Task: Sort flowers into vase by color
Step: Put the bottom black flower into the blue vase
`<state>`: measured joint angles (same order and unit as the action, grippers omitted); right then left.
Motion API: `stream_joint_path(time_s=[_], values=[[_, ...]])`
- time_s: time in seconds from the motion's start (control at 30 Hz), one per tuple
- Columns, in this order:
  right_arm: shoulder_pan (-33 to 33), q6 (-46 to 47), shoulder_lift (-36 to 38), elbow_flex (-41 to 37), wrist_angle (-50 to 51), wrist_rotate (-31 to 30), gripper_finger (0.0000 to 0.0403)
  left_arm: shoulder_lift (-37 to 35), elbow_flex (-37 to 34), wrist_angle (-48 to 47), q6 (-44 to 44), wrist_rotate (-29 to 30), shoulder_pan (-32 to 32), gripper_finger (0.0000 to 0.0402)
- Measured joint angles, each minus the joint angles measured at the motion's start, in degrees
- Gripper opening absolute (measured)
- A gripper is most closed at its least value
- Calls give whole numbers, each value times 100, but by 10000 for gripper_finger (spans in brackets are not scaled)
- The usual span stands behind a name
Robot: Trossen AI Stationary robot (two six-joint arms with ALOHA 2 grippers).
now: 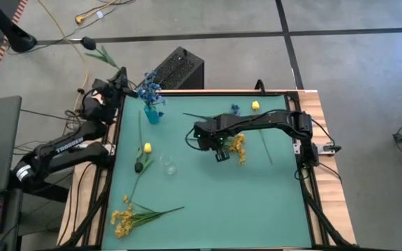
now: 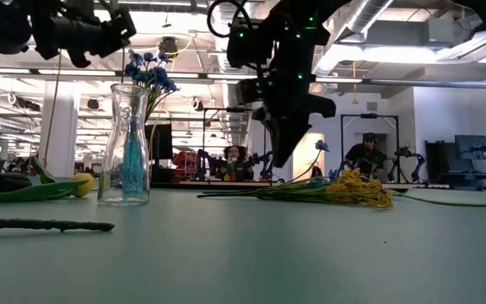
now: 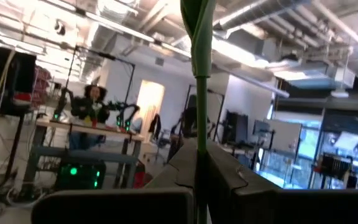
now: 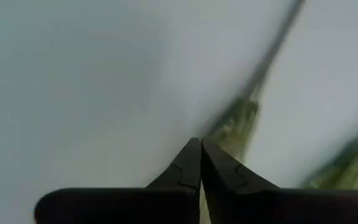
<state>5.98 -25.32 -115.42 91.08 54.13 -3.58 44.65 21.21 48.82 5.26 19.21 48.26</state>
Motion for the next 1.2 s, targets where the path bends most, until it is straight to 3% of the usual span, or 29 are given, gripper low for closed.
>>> stream_joint_path(time_s=[0.33,0.47,0.6,0.77,1.0,1.2], values=[[-291,-21,-1,-34,-39,84,24,531,-350,605,-11,109,-261,0],[-387,-57,1,-34,-8,84,20,253,-823,1245,-284,464,-339,0],[-409,-62,0,-34,47,84,35,-153,-1227,1626,-397,427,-412,0],[-347,-59,1,-32,-108,84,35,-342,-1611,2013,-144,20,-480,0],[-315,-154,1,-30,-453,259,23,-48,-1801,2553,-292,-484,-563,0],[-317,-312,3,-30,-1030,560,40,508,-1803,3252,-338,-1729,-563,0]])
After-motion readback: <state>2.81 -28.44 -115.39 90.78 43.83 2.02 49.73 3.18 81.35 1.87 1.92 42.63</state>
